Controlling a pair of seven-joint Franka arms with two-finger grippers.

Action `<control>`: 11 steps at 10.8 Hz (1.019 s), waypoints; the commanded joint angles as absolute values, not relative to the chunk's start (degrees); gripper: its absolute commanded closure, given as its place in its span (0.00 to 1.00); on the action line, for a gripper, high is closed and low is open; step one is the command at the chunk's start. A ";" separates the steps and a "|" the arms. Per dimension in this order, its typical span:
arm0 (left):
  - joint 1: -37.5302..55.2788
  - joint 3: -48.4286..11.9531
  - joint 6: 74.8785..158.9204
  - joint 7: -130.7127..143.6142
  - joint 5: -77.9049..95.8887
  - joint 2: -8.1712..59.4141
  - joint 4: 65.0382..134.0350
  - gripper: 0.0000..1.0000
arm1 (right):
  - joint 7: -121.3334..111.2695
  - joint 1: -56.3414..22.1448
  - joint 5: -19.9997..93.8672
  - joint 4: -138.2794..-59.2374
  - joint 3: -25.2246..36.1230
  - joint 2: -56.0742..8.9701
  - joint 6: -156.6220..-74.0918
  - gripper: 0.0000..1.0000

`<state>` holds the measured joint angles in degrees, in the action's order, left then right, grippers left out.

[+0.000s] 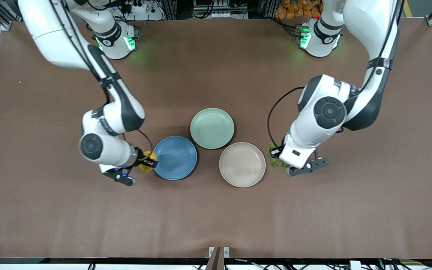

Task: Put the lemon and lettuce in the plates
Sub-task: 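Carry the lemon over the blue plate while the left gripper carries lettuce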

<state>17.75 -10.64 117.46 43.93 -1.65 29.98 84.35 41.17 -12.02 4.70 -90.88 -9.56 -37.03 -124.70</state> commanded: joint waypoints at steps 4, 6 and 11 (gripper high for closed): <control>20.21 -12.30 123.30 48.33 0.61 36.20 83.94 1.00 | 52.10 -19.24 5.54 -90.18 -9.23 -41.21 -132.96 1.00; 21.35 -12.22 124.62 48.43 0.53 38.23 83.93 1.00 | 53.26 -20.39 5.54 -90.26 -9.23 -41.92 -134.56 0.82; 23.72 -12.04 125.60 51.59 -0.08 38.68 83.85 0.00 | 52.21 -19.69 4.75 -90.62 -8.88 -41.40 -133.95 0.00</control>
